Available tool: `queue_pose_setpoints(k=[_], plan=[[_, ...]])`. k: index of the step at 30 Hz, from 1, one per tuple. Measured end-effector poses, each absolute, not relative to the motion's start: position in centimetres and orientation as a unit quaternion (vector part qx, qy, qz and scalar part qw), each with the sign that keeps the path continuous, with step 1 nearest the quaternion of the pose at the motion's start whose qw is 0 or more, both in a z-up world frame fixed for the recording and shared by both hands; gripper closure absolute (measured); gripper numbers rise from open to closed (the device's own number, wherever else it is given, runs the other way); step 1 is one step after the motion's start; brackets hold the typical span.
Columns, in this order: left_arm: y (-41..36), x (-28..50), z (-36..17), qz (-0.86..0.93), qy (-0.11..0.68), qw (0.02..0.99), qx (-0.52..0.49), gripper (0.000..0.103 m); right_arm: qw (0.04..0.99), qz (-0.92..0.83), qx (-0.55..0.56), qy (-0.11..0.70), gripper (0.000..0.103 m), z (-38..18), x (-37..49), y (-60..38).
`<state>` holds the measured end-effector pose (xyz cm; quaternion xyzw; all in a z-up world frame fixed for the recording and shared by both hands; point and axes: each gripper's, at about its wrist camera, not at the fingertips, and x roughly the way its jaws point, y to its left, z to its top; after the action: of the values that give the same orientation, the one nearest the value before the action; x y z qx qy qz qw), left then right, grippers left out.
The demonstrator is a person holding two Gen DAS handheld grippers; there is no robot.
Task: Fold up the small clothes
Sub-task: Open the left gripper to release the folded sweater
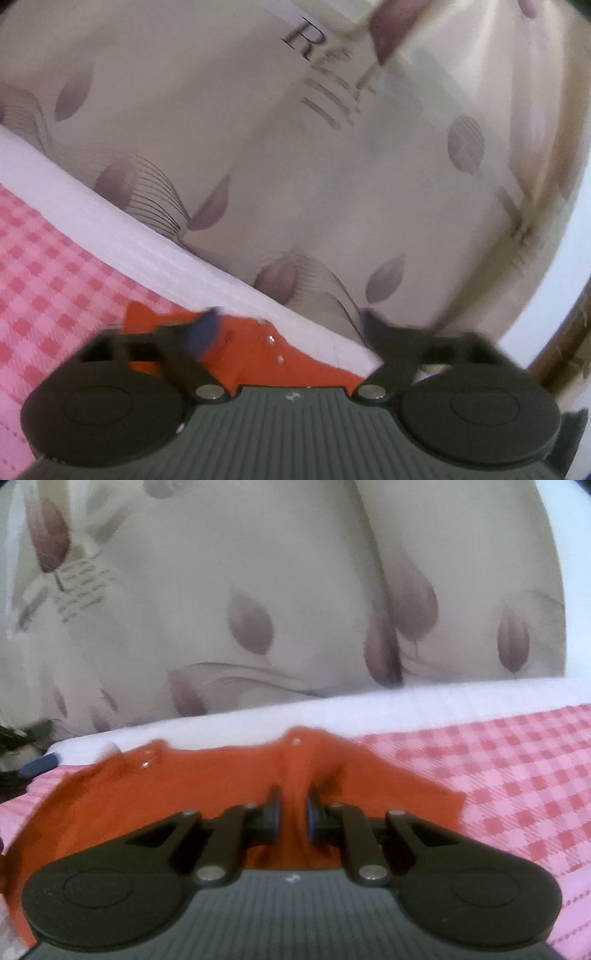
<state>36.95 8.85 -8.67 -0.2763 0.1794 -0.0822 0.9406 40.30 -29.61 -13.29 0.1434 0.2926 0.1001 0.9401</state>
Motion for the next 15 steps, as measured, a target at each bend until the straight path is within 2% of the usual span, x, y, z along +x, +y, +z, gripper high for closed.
queue_pose_setpoints(k=[2, 5, 9, 12, 13, 15], plan=[[9.8, 36.4, -8.5, -0.064, 0.160, 0.943, -0.286, 0.003, 0.942, 0.089, 0.159, 0.283, 0.082, -13.3, 40.1, -30.2], [10.7, 35.7, -7.9, -0.061, 0.181, 0.947, -0.257, 0.004, 0.954, 0.062, 0.178, 0.232, 0.082, -12.1, 38.1, -31.5], [10.7, 33.1, -8.0, -0.079, 0.212, 0.956, -0.188, 0.010, 0.957, 0.099, 0.167, 0.214, 0.082, -10.6, 34.6, -31.1], [10.6, 30.9, -8.8, -0.077, 0.220, 0.961, -0.149, 0.014, 0.958, 0.140, 0.115, 0.222, 0.082, -10.5, 31.9, -28.8], [10.6, 30.3, -9.2, -0.074, 0.223, 0.961, -0.143, 0.016, 0.958, 0.148, 0.095, 0.225, 0.079, -10.7, 31.4, -27.9], [10.4, 29.5, -10.1, -0.066, 0.232, 0.961, -0.138, 0.023, 0.959, 0.147, 0.041, 0.239, 0.062, -11.5, 30.7, -26.1]])
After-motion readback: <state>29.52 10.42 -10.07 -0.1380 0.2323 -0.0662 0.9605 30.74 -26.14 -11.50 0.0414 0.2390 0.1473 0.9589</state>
